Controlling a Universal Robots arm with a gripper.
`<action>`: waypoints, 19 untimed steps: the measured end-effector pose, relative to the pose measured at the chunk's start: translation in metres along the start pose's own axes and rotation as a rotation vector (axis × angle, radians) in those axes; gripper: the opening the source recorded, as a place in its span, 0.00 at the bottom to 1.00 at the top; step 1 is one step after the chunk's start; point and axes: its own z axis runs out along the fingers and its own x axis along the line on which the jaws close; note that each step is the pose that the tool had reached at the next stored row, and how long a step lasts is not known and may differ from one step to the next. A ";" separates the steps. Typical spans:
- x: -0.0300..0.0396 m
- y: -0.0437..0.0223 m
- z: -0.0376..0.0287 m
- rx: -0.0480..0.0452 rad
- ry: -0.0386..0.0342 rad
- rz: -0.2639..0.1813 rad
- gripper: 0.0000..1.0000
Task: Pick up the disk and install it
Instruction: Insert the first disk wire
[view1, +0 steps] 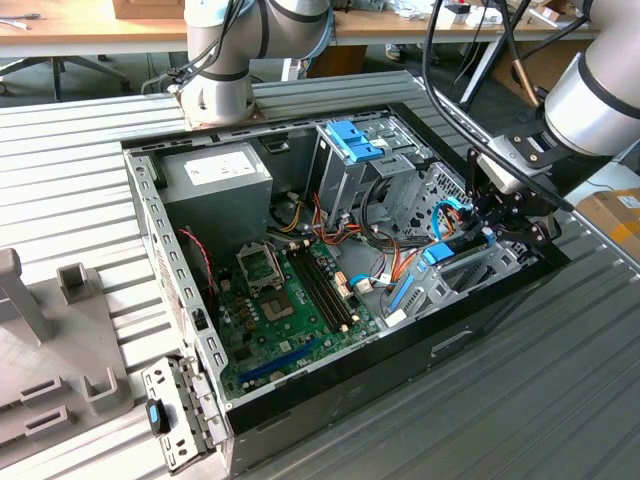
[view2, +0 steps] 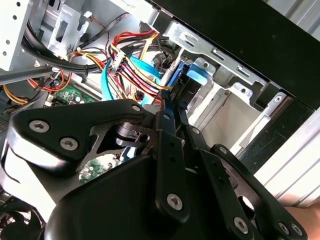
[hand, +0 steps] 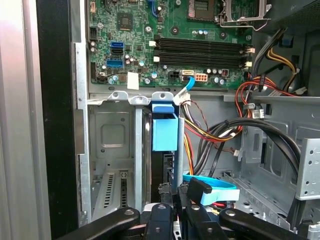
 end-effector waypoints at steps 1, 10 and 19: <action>0.0001 0.0000 0.0000 0.0056 -0.0002 -0.001 0.16; 0.0013 0.0042 -0.0006 0.0190 -0.0003 -0.003 0.16; 0.0013 0.0046 -0.0002 0.0228 0.0001 -0.003 0.16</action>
